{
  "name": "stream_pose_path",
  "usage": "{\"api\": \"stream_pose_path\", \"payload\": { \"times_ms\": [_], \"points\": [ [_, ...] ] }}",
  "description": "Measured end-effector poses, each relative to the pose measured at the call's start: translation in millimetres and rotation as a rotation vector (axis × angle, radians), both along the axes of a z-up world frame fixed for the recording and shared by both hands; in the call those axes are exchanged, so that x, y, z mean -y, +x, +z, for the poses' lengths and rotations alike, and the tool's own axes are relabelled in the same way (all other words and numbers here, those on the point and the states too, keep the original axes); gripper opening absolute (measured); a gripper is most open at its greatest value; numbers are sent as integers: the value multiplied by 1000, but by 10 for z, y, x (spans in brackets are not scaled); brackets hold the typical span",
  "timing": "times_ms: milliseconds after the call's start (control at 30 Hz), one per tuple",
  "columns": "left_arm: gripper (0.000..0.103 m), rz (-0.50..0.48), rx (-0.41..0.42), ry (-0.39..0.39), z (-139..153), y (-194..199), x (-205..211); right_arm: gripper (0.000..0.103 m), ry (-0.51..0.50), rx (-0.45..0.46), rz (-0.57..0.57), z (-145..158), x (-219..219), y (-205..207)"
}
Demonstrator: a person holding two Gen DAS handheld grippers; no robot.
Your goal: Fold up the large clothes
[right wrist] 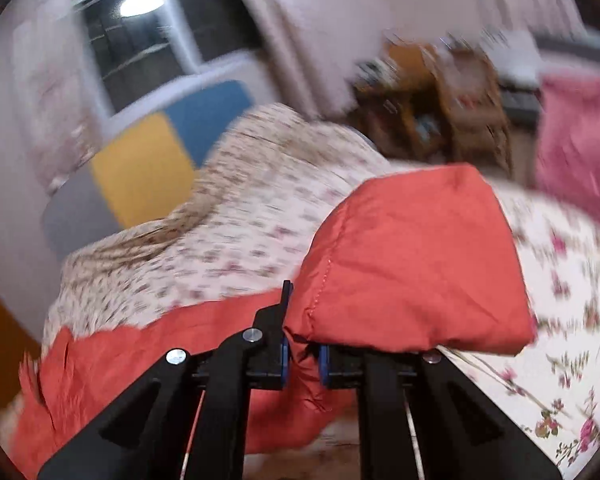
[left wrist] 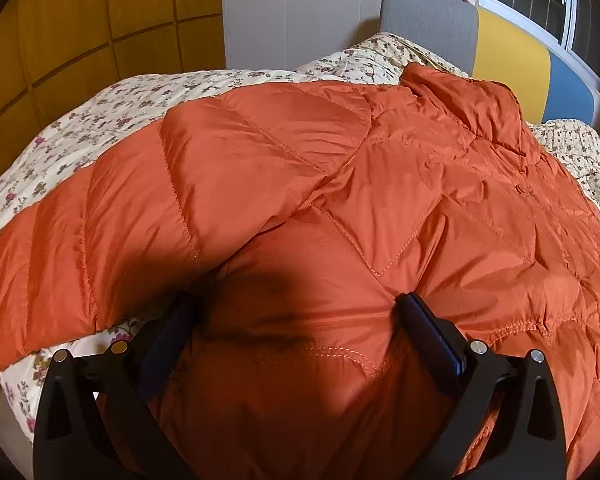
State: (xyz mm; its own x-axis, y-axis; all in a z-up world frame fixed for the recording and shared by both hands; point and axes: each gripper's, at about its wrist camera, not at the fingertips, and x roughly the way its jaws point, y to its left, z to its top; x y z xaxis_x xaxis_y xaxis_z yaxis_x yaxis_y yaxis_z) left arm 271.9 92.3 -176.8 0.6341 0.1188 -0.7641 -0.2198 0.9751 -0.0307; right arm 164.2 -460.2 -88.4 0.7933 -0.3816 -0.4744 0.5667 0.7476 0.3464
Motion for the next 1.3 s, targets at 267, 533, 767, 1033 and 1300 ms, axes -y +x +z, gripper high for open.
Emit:
{"api": "stream_pose_path", "payload": {
  "times_ms": [267,533,767,1033,1300],
  "points": [
    [100,3,9,1,-7,-15,-12,7,-262,30,310,278,-1303,479],
    [100,4,17,-3,-12,-20,-20,6,-436,40,629,121,-2583,761],
    [100,10,25,3,-9,-22,-14,6,-510,25,893,-193,-3317,941],
    [100,13,29,7,-11,-27,-9,7,-579,-150,1116,-606,-3910,1284],
    [100,7,12,-1,26,-24,-26,67,-583,-217,1181,-705,-3856,1307]
  ]
}}
